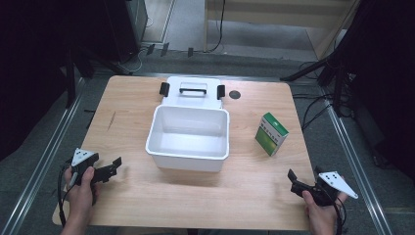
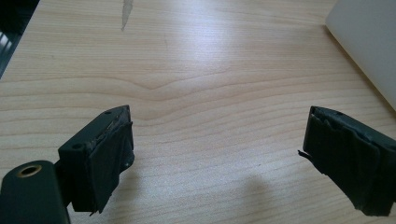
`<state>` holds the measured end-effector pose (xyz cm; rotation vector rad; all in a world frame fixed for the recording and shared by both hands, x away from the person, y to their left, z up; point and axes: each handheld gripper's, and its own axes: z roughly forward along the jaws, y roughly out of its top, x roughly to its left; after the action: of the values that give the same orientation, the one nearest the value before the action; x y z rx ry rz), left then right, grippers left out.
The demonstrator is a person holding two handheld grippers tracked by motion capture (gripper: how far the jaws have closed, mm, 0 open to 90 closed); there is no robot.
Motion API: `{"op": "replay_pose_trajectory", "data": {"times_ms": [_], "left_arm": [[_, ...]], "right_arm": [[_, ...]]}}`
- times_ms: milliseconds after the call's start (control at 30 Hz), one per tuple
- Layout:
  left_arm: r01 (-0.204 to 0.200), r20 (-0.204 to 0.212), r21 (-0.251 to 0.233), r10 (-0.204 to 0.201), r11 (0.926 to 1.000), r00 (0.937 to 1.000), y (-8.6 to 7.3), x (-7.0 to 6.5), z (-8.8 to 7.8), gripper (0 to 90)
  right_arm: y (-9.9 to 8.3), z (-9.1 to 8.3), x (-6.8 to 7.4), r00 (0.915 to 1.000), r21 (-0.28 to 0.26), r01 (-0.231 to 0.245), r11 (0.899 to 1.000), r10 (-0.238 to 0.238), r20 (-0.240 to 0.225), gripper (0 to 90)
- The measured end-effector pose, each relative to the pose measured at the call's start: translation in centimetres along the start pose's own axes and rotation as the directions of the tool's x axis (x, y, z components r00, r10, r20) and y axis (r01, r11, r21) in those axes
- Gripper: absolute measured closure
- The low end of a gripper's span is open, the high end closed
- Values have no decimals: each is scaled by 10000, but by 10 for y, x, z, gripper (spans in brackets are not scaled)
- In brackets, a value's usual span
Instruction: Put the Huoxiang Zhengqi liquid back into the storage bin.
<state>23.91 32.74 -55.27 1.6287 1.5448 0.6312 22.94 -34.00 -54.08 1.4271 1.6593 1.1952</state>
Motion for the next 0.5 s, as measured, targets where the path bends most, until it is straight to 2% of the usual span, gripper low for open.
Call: {"op": "replay_pose_trajectory", "data": {"times_ms": [300,367,500], "left_arm": [[5,-20,37,-5,10000,10000,0,0,0,92],[7,-13,26,-7,10000,10000,0,0,0,92],[9,-8,9,-9,10000,10000,0,0,0,92]], "right_arm": [[6,-1,2,9999,24,49,10000,-48,-138,0],[10,-2,5,9992,173,372,9992,-368,-182,0],[17,0,10,9962,515,690,9963,-661,-563,44]]}}
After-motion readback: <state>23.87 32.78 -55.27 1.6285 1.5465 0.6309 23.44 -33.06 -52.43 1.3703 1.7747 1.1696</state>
